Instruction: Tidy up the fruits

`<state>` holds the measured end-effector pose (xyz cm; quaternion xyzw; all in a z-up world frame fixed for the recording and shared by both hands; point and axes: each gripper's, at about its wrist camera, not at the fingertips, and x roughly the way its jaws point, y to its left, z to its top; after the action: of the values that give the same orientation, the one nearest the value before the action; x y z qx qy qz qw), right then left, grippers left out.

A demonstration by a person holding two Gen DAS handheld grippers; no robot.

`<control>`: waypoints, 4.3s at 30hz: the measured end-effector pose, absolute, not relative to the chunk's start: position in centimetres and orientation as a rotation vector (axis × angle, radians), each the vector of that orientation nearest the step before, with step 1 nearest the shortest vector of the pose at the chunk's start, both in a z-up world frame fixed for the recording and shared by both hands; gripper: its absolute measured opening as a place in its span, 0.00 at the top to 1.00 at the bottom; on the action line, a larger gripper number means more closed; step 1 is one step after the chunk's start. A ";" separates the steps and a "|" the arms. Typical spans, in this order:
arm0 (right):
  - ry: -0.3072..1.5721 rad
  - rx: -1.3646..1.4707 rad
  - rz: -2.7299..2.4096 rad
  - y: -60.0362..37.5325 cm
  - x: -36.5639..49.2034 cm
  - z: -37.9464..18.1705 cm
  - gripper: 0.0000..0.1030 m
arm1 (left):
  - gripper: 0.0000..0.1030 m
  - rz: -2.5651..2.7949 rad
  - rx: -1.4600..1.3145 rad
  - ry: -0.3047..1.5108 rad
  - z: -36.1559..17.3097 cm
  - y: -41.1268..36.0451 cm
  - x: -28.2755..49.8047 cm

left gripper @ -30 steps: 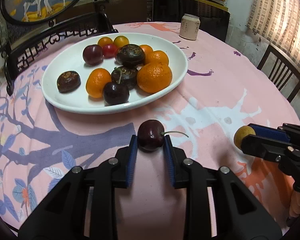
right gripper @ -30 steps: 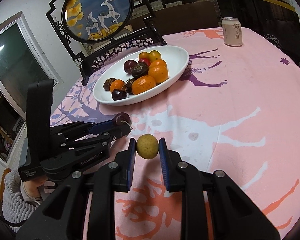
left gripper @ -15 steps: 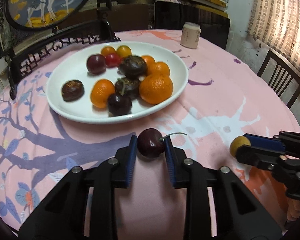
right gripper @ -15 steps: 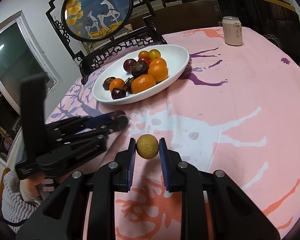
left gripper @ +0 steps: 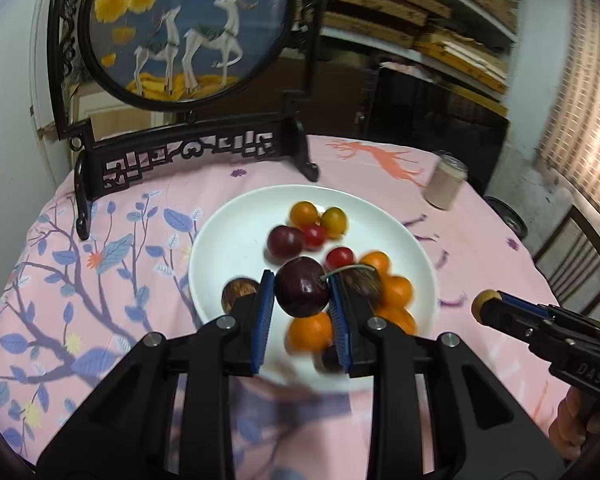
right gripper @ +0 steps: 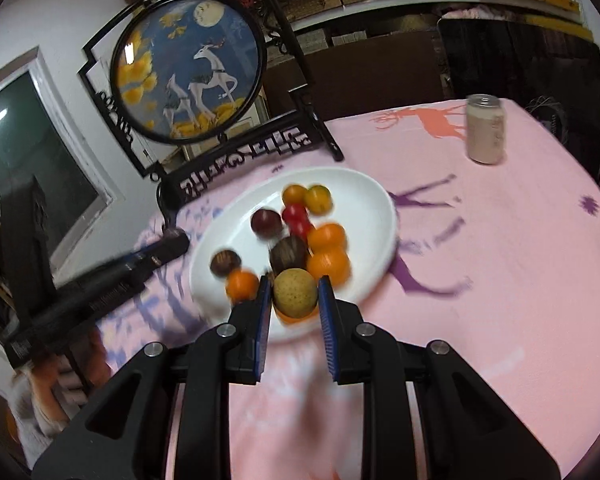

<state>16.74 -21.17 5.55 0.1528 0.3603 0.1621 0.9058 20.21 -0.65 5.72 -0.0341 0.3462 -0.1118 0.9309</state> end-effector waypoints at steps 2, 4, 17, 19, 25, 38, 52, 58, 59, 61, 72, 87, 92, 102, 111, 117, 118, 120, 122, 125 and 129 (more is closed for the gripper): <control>0.751 0.326 0.332 -20.7 18.5 5.3 0.77 | 0.73 -0.221 -0.084 0.739 4.7 -0.8 22.1; 0.762 0.336 0.320 -20.2 20.7 4.7 0.77 | 0.73 -0.211 -0.092 0.758 3.8 -0.6 23.4; 0.793 0.401 0.294 -20.9 26.7 1.4 0.68 | 0.28 -0.177 -0.088 0.783 1.6 0.1 25.4; 0.773 0.405 0.301 -21.1 26.1 2.2 0.68 | 0.22 -0.162 -0.092 0.779 1.8 0.4 25.1; 0.743 0.433 0.320 -21.5 22.8 4.9 0.61 | 0.18 -0.137 -0.158 0.756 2.4 2.3 23.1; 0.647 0.092 0.236 -19.5 9.0 2.3 0.33 | 0.02 -0.078 -0.013 0.621 2.6 0.7 10.3; 0.584 0.007 0.143 -18.7 6.7 2.2 0.01 | 0.02 0.046 0.115 0.631 2.3 -0.6 8.8; 0.593 0.039 0.157 -19.0 6.7 2.2 0.01 | 0.02 0.005 0.098 0.635 2.6 -0.7 8.4; 0.595 0.044 0.159 -19.0 6.7 2.2 0.01 | 0.02 0.004 0.098 0.633 2.6 -0.8 8.4; 0.597 0.049 0.157 -19.0 6.6 2.2 0.01 | 0.02 0.001 0.095 0.627 2.7 -0.9 8.2; 0.597 0.076 0.177 -18.9 6.3 2.3 0.01 | 0.02 -0.022 0.091 0.614 3.0 -1.2 7.9; 0.606 0.087 0.188 -18.8 6.2 2.2 0.01 | 0.02 -0.041 0.089 0.610 3.3 -1.3 7.7; 0.607 0.088 0.188 -18.9 6.3 2.1 0.01 | 0.02 -0.040 0.089 0.610 3.3 -1.3 7.7; 0.606 0.087 0.188 -18.8 6.2 2.1 0.01 | 0.02 -0.042 0.089 0.612 3.3 -1.5 7.7; 0.607 0.086 0.187 -18.8 6.2 2.2 0.01 | 0.02 -0.041 0.089 0.613 3.3 -1.5 7.7; 0.608 0.086 0.187 -18.8 6.2 2.1 0.01 | 0.02 -0.042 0.088 0.613 3.3 -1.5 7.7; 0.608 0.086 0.187 -18.8 6.2 2.1 0.01 | 0.02 -0.042 0.089 0.613 3.3 -1.4 7.7; 0.609 0.086 0.187 -18.8 6.2 2.1 0.01 | 0.02 -0.041 0.089 0.613 3.3 -1.5 7.7; 0.609 0.086 0.187 -18.8 6.2 2.1 0.01 | 0.02 -0.042 0.089 0.613 3.3 -1.4 7.7; 0.608 0.086 0.188 -18.8 6.2 2.1 0.01 | 0.02 -0.040 0.088 0.611 3.4 -1.4 7.6; 0.608 0.087 0.187 -18.8 6.2 2.1 0.01 | 0.02 -0.006 0.098 0.598 3.1 -1.5 7.5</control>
<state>6.22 -18.84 2.14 0.0425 0.2989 0.0920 0.9489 7.52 -1.49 3.14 0.0484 0.2944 -0.0028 0.9545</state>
